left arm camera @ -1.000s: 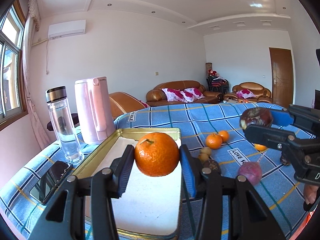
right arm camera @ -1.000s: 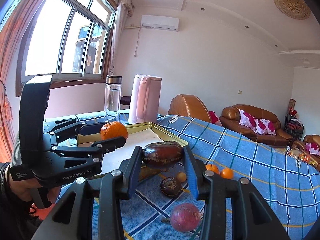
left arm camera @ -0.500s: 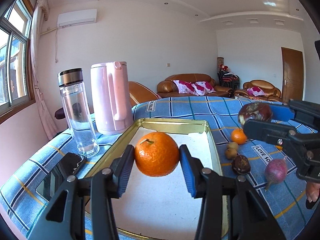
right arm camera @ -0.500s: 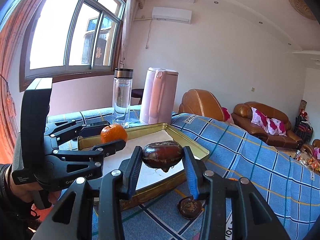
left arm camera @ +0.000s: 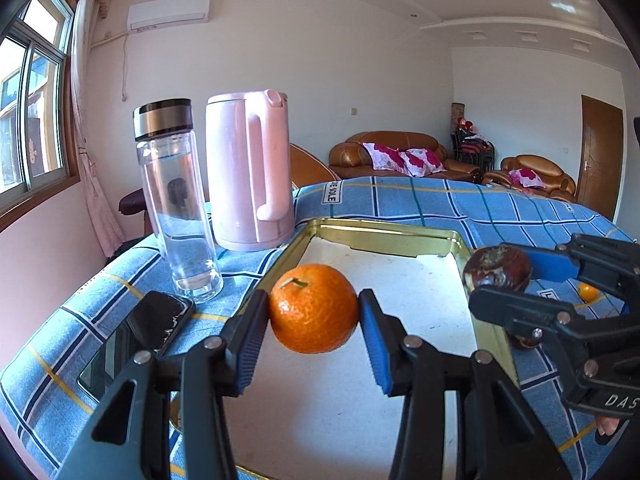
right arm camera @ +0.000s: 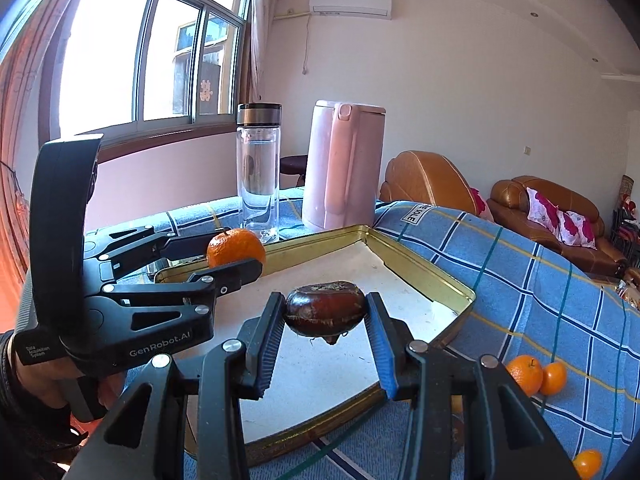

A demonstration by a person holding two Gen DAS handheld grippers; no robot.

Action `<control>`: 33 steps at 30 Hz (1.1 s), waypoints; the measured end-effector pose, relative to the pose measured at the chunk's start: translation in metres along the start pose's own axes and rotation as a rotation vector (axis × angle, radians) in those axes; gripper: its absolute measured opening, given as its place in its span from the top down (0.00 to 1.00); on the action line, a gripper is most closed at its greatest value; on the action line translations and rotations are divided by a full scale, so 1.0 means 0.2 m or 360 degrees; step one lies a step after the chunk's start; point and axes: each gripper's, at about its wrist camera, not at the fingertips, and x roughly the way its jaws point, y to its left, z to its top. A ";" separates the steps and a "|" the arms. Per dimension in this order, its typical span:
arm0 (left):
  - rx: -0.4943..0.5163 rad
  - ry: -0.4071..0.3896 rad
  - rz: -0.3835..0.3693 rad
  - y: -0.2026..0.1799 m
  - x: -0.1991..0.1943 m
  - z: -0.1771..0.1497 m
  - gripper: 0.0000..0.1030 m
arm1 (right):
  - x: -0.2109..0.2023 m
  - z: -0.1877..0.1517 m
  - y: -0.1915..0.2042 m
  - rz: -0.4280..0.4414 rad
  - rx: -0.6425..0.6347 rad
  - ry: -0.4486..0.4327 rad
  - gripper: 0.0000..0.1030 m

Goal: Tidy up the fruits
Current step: 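Carry the dark fruit over the tin tray while the left tool carries the orange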

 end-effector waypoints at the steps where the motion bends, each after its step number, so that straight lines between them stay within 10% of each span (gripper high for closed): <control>1: -0.0004 0.0006 0.0008 0.01 0.01 0.00 0.54 | 0.02 0.00 0.01 0.0005 0.0001 0.0009 0.58; 33: 0.0015 0.0279 0.0068 0.08 0.21 -0.05 0.54 | 0.27 -0.03 0.07 0.0007 0.0030 0.0219 0.58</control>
